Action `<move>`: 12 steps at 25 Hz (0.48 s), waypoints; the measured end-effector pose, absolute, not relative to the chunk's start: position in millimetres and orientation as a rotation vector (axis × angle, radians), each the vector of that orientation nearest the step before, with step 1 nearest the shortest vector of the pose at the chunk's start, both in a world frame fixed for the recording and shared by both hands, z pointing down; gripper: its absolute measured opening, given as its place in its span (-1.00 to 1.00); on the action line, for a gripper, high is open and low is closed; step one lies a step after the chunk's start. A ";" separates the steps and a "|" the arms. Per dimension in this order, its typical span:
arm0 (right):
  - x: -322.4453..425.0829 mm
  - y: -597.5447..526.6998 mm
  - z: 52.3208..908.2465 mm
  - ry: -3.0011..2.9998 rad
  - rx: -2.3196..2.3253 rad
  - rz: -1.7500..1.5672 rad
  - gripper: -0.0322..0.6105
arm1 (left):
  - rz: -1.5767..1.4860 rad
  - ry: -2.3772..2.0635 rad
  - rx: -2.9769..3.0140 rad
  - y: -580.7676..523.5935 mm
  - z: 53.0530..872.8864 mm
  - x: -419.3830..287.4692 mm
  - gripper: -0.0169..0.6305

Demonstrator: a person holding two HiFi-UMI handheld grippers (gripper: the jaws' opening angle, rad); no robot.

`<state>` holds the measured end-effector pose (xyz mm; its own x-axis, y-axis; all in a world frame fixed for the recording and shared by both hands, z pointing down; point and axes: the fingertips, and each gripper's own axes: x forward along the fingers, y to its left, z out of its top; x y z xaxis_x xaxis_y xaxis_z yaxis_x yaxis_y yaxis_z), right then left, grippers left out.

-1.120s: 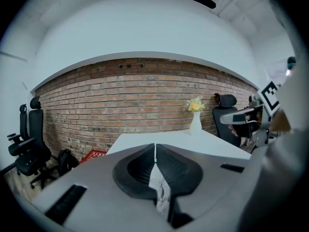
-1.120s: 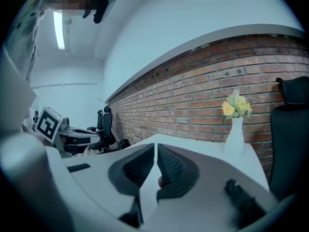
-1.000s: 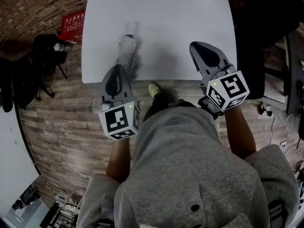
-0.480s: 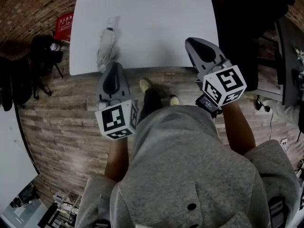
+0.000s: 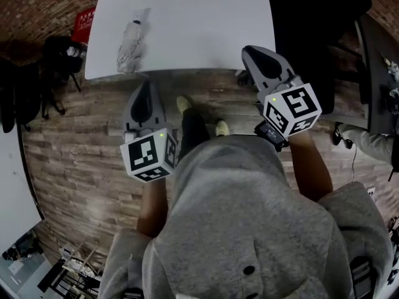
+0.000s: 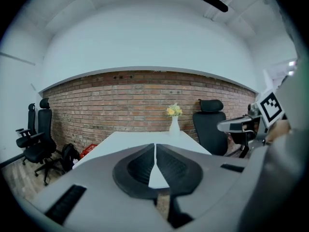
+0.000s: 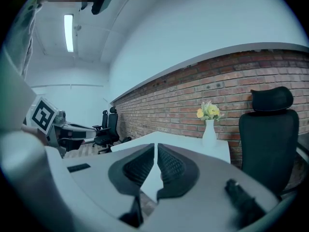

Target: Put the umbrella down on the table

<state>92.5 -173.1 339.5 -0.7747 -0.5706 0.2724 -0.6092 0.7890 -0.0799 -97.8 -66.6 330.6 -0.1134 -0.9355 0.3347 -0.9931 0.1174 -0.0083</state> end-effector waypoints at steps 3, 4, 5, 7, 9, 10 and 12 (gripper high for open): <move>97.0 -161.5 339.1 -2.760 0.892 0.234 -0.79 | 0.336 -2.177 1.861 -47.0 331.9 -94.6 -0.88; 97.8 -159.4 338.2 -2.765 0.884 0.230 -0.79 | 0.335 -2.185 1.851 -42.6 331.5 -93.7 -0.88; 98.7 -157.7 337.3 -2.770 0.878 0.226 -0.79 | 0.333 -2.192 1.843 -38.8 330.9 -92.5 -0.88; 100.1 -154.1 335.9 -2.780 0.866 0.221 -0.79 | 0.331 -2.207 1.830 -32.5 329.7 -89.8 -0.88; 100.2 -150.7 335.3 -2.786 0.855 0.218 -0.79 | 0.333 -2.217 1.822 -27.5 328.3 -88.0 -0.88; 100.2 -149.3 334.9 -2.788 0.852 0.219 -0.79 | 0.334 -2.220 1.820 -25.7 327.3 -87.4 -0.88; 100.2 -148.1 333.4 -2.794 0.848 0.220 -0.79 | 0.337 -2.227 1.821 -24.0 324.8 -86.9 -0.88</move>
